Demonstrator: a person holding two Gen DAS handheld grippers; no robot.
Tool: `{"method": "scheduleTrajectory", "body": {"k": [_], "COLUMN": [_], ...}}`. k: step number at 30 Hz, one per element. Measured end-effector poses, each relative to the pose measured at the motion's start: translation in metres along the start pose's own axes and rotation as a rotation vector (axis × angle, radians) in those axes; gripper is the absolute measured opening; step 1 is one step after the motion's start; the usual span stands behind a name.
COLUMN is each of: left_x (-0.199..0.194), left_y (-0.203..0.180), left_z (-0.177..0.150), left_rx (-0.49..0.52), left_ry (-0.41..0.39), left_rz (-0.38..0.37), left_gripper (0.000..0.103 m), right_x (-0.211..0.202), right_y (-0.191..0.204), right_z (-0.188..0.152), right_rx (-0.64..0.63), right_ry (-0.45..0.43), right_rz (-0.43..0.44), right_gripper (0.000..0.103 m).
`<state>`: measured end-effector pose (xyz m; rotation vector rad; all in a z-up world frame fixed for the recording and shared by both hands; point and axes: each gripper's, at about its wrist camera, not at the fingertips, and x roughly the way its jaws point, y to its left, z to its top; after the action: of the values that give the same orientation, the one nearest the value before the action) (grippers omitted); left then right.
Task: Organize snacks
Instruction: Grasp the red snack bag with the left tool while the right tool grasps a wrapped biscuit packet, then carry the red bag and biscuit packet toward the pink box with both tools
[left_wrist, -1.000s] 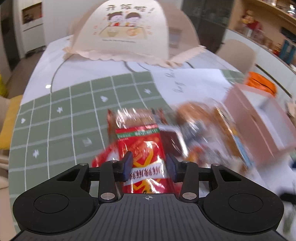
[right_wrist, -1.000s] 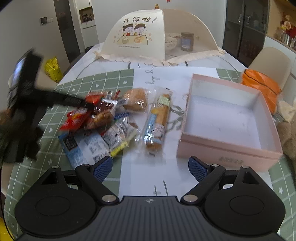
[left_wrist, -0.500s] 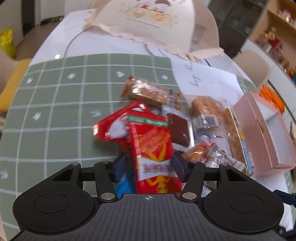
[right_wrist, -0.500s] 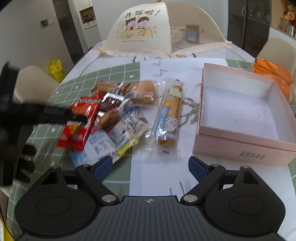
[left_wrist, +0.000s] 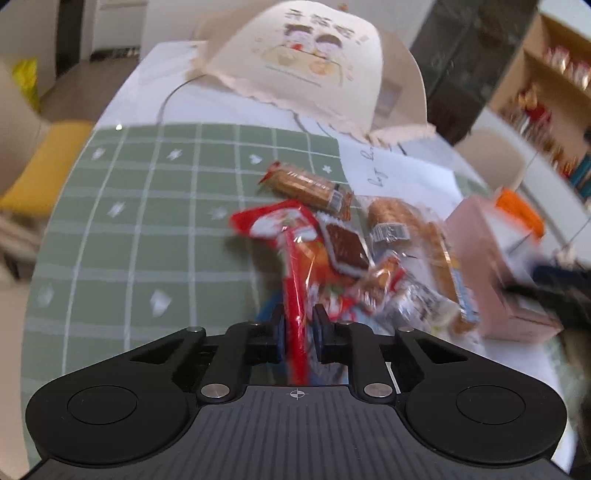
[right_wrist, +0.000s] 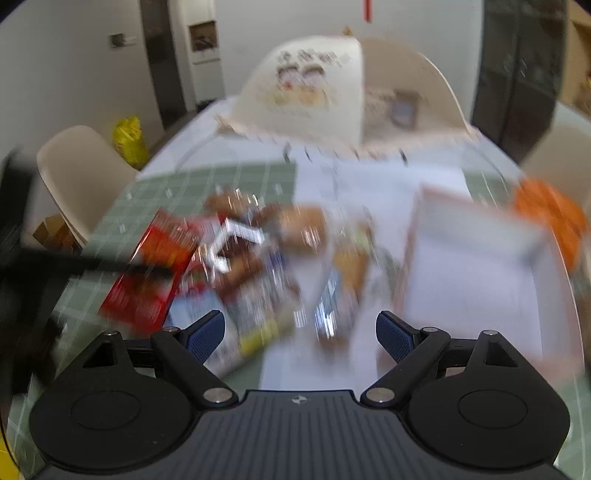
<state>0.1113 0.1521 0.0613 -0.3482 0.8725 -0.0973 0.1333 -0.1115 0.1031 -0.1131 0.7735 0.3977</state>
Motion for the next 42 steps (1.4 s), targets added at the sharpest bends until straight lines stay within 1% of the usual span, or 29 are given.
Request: {"method": "scheduleTrajectory", "body": {"k": [2,3,5,7,10,12,13,14,15,16,17,19,22,24,27,29,31,32,33,35,38,40,42], "left_x": [-0.014,-0.019,-0.024,-0.027,-0.024,-0.021,-0.019,-0.016,-0.015,-0.013,-0.012,-0.007,-0.002,0.003,0.007,0.006,0.002,0.001,-0.002,-0.005,-0.018,-0.024,-0.017], "left_y": [0.013,0.017,0.023,0.029,0.033,0.033,0.032,0.03,0.026,0.023,0.02,0.014,0.002,-0.01,-0.032,-0.052,-0.072,-0.081,-0.088,-0.096,-0.1,-0.109,-0.126], "left_z": [-0.013,-0.019,-0.031,-0.04,-0.049,-0.054,-0.054,-0.054,-0.055,-0.054,-0.053,-0.05,-0.045,-0.044,-0.049,-0.061,-0.077,-0.084,-0.089,-0.093,-0.09,-0.09,-0.094], "left_rx": [-0.051,-0.059,-0.059,-0.067,-0.064,-0.063,-0.06,-0.055,-0.049,-0.039,-0.029,0.0,0.057,0.108,0.207,0.315,0.421,0.452,0.458,0.405,0.318,0.323,0.396], "left_ry": [0.008,0.014,0.038,0.067,0.12,0.138,0.144,0.147,0.15,0.152,0.154,0.158,0.161,0.173,0.207,0.244,0.266,0.27,0.268,0.255,0.17,0.154,0.201], "left_rz": [-0.055,-0.066,-0.082,-0.111,-0.164,-0.175,-0.171,-0.166,-0.165,-0.163,-0.16,-0.146,-0.116,-0.105,-0.14,-0.178,-0.202,-0.199,-0.181,-0.112,-0.019,-0.018,-0.01], "left_gripper": [0.018,0.018,0.018,0.018,0.018,0.022,0.024,0.026,0.028,0.029,0.031,0.034,0.038,0.04,0.04,0.04,0.041,0.041,0.042,0.041,0.039,0.039,0.039], "right_x": [0.023,0.039,0.083,0.128,0.188,0.218,0.227,0.233,0.229,0.223,0.214,0.187,0.137,0.103,0.052,0.027,0.003,-0.007,-0.015,-0.028,-0.038,-0.038,-0.043], "right_y": [0.011,0.017,0.032,0.043,0.062,0.071,0.074,0.077,0.077,0.079,0.078,0.074,0.058,0.048,0.028,0.014,0.001,-0.006,-0.013,-0.029,-0.054,-0.067,-0.078], "right_z": [0.03,0.045,0.075,0.096,0.111,0.113,0.111,0.109,0.107,0.106,0.107,0.109,0.104,0.088,0.04,0.009,-0.028,-0.047,-0.061,-0.091,-0.124,-0.139,-0.15], "right_rx": [-0.033,-0.055,-0.084,-0.074,-0.074,-0.085,-0.093,-0.109,-0.111,-0.117,-0.121,-0.13,-0.105,-0.104,-0.123,-0.121,-0.121,-0.122,-0.114,-0.086,-0.036,0.004,0.037], "right_ry": [-0.018,-0.017,0.022,0.071,0.141,0.189,0.211,0.235,0.223,0.231,0.228,0.187,0.165,0.157,0.151,0.166,0.171,0.173,0.177,0.182,0.174,0.154,0.134], "right_rz": [0.018,0.034,0.059,0.066,0.044,0.021,0.015,0.01,0.023,0.031,0.042,0.064,0.112,0.124,0.122,0.107,0.071,0.044,0.026,-0.01,-0.077,-0.102,-0.099], "right_gripper": [0.09,0.09,0.09,0.09,0.089,0.087,0.082,0.063,0.045,0.035,0.035,0.035,0.035,0.035,0.035,0.035,0.035,0.035,0.035,0.035,0.035,0.04,0.063]}}
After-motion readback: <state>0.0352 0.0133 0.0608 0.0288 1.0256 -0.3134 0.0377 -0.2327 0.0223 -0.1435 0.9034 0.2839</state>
